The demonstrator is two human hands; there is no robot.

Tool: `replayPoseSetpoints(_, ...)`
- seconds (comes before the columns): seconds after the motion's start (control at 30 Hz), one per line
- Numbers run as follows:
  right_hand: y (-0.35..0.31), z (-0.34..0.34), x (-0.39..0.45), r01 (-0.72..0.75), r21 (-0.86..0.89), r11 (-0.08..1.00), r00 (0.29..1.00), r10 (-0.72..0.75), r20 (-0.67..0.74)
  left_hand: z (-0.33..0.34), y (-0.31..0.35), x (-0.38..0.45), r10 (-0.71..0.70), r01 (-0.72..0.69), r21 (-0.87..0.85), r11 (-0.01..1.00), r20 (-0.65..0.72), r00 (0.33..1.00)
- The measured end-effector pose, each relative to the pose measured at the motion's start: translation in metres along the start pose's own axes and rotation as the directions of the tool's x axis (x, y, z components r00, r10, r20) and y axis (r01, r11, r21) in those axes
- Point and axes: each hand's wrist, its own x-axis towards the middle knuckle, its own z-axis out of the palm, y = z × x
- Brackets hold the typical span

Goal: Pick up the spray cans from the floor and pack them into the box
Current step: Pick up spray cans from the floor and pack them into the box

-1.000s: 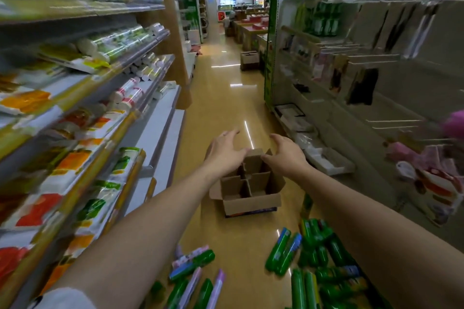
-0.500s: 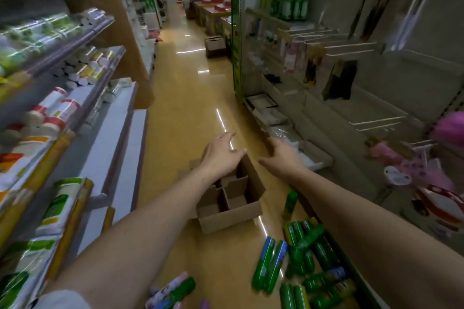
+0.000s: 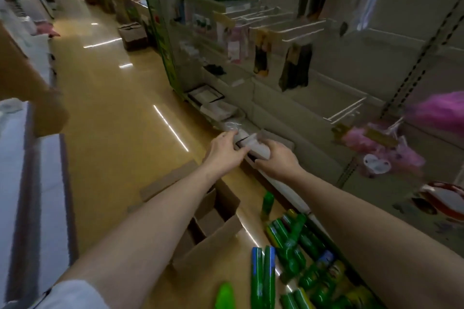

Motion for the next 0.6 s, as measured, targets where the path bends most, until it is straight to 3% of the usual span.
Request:
replayPoseSetpoints(0.33,0.058,0.023,0.057,-0.319,0.020,0.947,0.947,0.320,-0.024,0.080,-0.011,0.109,0.142,-0.140,-0.030,0.990,0.329,0.934)
replayPoseSetpoints(0.6,0.151,0.060,0.026,-0.614,0.058,0.787,0.789,0.613,0.044,0.181,-0.013,0.103,0.112,-0.141,0.007,0.990,0.567,0.816)
